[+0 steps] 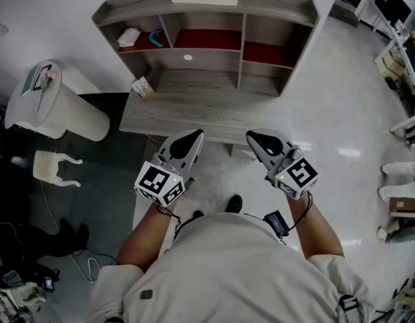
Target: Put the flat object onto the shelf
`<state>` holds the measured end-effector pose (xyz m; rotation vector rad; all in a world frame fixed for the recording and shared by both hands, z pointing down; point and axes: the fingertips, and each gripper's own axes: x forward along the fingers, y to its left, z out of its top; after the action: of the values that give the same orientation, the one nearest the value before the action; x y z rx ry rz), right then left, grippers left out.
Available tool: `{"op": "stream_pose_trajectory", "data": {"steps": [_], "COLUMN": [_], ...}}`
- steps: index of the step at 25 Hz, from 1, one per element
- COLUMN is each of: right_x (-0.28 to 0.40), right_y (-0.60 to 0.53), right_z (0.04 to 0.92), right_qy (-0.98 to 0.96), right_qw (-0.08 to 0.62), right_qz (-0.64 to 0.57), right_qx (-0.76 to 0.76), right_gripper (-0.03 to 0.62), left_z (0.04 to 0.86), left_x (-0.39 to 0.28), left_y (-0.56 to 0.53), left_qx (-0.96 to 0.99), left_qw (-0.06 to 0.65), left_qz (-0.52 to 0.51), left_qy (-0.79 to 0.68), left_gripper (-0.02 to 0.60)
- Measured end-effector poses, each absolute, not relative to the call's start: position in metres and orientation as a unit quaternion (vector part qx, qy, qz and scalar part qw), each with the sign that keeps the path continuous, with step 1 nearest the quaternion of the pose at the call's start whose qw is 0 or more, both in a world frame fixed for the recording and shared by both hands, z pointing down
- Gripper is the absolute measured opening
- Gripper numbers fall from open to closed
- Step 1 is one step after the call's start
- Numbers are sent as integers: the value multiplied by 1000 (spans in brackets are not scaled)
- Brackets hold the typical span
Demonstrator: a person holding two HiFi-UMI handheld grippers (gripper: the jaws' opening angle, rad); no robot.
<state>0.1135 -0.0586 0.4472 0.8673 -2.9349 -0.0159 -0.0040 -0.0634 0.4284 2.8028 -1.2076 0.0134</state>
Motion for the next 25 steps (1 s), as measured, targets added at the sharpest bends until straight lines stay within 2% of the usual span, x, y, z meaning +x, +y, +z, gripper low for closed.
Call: {"op": "stream_pose_trajectory", "data": {"steps": [10,25], "right_x": [74,-22], "right_y": [-1,106], "right_z": [437,451], "right_qy": [-939,-934], "right_qw": [40,38], "right_qz": [-12,-24], "right_qx": [341,355], "right_gripper": [20,20], "left_z": [418,421], "left_x": [-55,-166], "left_y": [-8,88], "left_qx": [931,927], "left_qw": [22,4], "left_qz": [8,4], "left_qy": [-363,-374], "left_gripper": [15,15]}}
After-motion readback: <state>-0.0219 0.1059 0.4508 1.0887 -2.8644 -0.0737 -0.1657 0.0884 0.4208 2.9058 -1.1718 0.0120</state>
